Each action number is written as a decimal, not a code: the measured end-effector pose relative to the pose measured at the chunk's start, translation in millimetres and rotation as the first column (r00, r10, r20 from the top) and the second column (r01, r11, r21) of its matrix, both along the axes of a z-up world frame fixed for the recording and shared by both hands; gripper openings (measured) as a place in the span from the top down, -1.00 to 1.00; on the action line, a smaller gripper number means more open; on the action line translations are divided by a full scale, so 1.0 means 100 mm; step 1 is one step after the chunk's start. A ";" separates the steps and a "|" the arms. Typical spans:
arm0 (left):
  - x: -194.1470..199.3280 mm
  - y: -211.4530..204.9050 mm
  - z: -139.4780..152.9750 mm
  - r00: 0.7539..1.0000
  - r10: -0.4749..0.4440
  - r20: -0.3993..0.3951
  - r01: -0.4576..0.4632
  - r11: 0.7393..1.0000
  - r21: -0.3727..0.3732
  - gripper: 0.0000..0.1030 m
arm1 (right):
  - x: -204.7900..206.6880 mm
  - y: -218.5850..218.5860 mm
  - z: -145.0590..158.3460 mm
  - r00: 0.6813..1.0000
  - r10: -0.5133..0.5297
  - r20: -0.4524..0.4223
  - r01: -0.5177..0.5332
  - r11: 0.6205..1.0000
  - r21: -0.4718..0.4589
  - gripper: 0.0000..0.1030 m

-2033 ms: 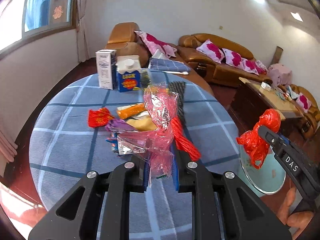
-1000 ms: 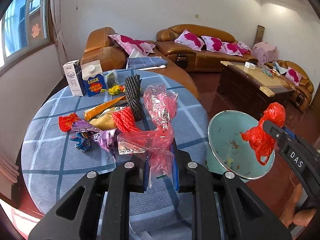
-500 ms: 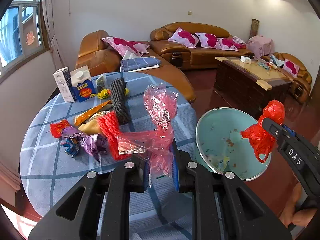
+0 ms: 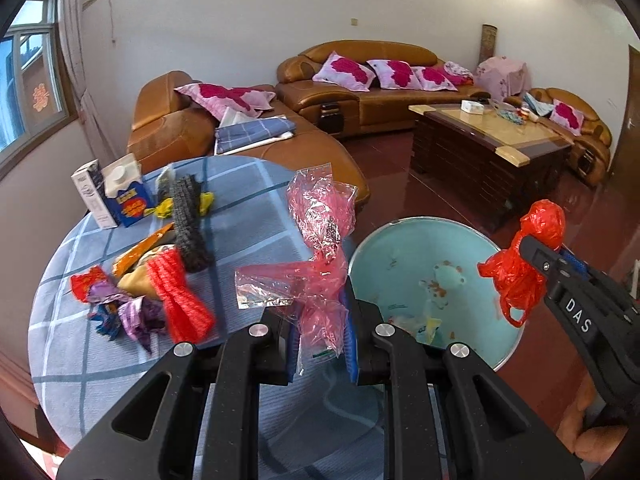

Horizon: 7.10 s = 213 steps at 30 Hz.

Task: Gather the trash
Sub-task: 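Carry the pink bag and red mesh bag toward the teal bucket, then open the right gripper then the left gripper over the bucket, then grasp the red twisted rope bundle with the right gripper, then grasp the purple wrapper with the left gripper, then carry the red rope and purple wrapper toward the teal bucket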

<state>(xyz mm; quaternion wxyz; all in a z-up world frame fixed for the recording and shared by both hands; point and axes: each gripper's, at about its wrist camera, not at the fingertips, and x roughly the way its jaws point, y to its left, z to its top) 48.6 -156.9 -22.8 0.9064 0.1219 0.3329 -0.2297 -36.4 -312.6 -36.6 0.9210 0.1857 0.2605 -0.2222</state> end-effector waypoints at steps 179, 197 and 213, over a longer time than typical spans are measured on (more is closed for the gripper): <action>0.32 1.76 -0.17 0.953 0.294 -0.078 -0.299 0.952 -0.070 0.46 | 0.31 1.03 0.07 0.953 0.304 0.006 -0.303 0.951 -0.057 0.75; 0.08 1.14 0.06 0.986 0.168 -0.002 -0.168 0.985 -0.028 0.46 | 0.06 0.70 0.14 0.974 0.219 0.049 -0.218 0.975 -0.036 0.75; 0.03 0.48 0.12 0.999 0.047 0.027 -0.047 0.999 -0.002 0.46 | -0.05 0.33 0.11 0.993 0.104 0.056 -0.102 0.994 -0.041 0.75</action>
